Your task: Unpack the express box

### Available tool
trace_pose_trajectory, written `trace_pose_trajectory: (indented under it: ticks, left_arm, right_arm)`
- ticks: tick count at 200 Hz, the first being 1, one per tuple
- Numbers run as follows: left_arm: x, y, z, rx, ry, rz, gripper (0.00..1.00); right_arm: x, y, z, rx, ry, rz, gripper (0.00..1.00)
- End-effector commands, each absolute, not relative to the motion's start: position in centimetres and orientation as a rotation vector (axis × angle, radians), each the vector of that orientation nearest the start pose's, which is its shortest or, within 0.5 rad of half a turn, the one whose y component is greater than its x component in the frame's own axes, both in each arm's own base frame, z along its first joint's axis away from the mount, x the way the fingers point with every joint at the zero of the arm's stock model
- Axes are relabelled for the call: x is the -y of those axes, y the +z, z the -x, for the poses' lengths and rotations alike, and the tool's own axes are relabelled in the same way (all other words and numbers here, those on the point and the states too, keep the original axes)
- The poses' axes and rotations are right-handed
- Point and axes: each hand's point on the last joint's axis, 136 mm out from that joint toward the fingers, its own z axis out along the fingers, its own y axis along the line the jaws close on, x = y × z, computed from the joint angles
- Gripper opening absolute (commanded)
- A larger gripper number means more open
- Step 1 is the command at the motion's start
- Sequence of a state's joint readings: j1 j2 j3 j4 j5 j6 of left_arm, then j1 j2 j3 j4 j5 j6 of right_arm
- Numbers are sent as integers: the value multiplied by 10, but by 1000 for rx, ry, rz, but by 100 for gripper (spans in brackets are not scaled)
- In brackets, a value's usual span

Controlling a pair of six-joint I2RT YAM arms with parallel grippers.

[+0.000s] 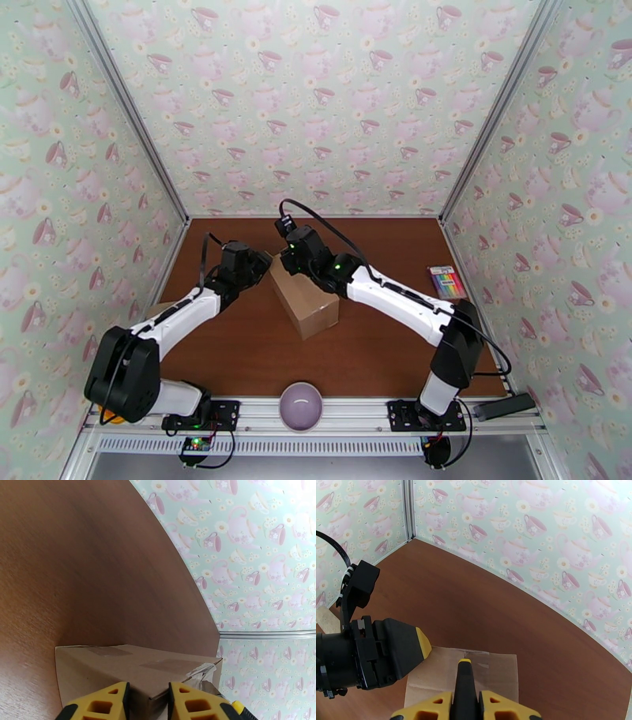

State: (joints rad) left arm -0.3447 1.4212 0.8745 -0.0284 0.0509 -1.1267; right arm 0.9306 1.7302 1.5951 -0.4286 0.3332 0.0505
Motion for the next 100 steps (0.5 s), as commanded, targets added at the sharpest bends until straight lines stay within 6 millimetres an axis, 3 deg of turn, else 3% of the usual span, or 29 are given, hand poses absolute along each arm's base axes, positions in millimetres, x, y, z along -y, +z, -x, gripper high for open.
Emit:
trace_pose_trajectory:
  ticks: [1,32,56,68,78,100]
  left_arm:
    - [131,96,-360,-2337,-654,985,30]
    - [132,97,-360,-2336,-652,982,30]
    - [132,114,-363,-2321,-614,897,35]
    - [130,128,-365,-2302,-601,833,45]
    - [130,140,-368,-2297,-584,760,61]
    - [135,164,-373,-2312,-564,583,74]
  right_arm:
    - [-365,226,-319,-2146,194,848,0]
    - [-364,206,-317,-2177,176,853,0]
    - [-363,199,-317,-2189,164,855,0]
    - [-364,201,-317,-2185,165,856,0]
    - [-364,202,-318,-2181,163,856,0]
    - [-366,204,-318,-2174,166,859,0]
